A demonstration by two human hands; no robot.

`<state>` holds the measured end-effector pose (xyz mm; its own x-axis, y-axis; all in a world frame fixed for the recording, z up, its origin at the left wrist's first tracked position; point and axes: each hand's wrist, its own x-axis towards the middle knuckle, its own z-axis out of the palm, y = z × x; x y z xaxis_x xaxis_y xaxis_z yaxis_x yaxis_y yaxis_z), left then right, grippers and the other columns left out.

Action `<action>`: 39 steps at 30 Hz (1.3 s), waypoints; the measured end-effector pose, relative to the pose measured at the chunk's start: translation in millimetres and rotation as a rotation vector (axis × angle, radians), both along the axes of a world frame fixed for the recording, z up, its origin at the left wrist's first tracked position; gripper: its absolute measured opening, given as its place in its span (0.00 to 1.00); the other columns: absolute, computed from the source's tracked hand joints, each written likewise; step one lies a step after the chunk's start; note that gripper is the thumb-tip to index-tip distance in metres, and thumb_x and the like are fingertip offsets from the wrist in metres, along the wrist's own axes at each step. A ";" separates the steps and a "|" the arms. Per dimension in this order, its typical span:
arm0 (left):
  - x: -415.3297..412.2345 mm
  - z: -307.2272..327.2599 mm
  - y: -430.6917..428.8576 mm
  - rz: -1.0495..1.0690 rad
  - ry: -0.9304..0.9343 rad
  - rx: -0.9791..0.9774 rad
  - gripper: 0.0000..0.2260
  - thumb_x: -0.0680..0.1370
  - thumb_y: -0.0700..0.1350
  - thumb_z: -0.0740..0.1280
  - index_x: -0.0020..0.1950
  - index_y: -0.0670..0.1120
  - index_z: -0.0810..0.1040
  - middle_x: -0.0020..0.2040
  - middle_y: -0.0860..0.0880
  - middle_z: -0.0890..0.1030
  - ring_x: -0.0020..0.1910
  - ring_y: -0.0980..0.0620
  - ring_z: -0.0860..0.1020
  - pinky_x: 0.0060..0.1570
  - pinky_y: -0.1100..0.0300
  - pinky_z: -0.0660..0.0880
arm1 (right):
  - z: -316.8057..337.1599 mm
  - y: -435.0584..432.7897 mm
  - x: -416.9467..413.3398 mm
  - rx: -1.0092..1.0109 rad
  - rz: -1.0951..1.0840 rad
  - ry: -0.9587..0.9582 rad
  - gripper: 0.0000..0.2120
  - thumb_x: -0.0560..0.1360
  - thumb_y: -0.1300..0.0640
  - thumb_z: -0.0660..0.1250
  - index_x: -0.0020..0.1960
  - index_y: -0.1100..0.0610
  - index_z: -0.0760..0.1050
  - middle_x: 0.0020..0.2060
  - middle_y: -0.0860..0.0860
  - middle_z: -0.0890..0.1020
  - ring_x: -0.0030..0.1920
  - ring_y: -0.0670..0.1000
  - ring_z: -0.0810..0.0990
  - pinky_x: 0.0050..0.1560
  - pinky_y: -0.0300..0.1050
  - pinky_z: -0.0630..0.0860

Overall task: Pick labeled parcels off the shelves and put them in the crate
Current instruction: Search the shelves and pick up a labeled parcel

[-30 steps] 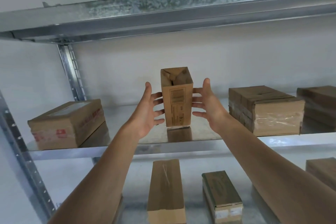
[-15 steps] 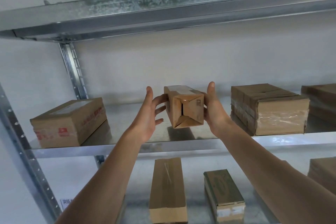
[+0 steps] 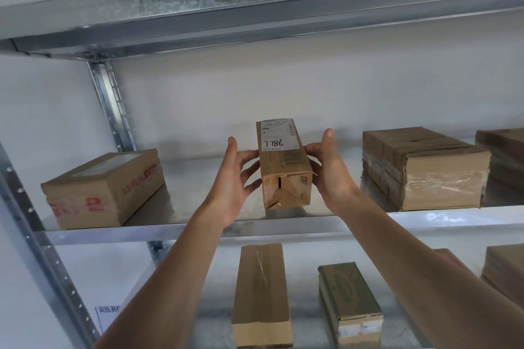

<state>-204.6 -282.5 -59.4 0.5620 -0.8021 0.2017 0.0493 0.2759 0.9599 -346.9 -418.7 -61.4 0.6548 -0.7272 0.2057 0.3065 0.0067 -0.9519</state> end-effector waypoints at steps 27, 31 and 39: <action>-47.0 55.3 -14.9 0.200 -0.410 0.120 0.27 0.80 0.71 0.49 0.70 0.61 0.74 0.74 0.64 0.65 0.70 0.62 0.59 0.69 0.53 0.55 | 41.6 -21.0 -33.8 -0.170 -0.099 0.072 0.35 0.84 0.33 0.46 0.77 0.56 0.69 0.75 0.52 0.73 0.75 0.50 0.70 0.80 0.52 0.61; -91.6 69.6 -43.3 0.202 -0.566 0.103 0.28 0.79 0.73 0.48 0.73 0.63 0.70 0.67 0.66 0.65 0.67 0.62 0.61 0.67 0.53 0.57 | 67.8 -43.6 -71.0 -0.252 -0.146 0.040 0.36 0.83 0.32 0.48 0.79 0.55 0.67 0.75 0.49 0.72 0.75 0.49 0.70 0.80 0.53 0.60; -164.3 51.3 -126.4 0.034 -0.439 0.259 0.40 0.74 0.77 0.51 0.81 0.58 0.63 0.80 0.59 0.64 0.80 0.56 0.60 0.79 0.42 0.53 | 86.9 -117.2 -171.0 -0.356 -0.267 0.101 0.36 0.82 0.32 0.51 0.77 0.57 0.69 0.75 0.50 0.73 0.75 0.47 0.70 0.80 0.54 0.60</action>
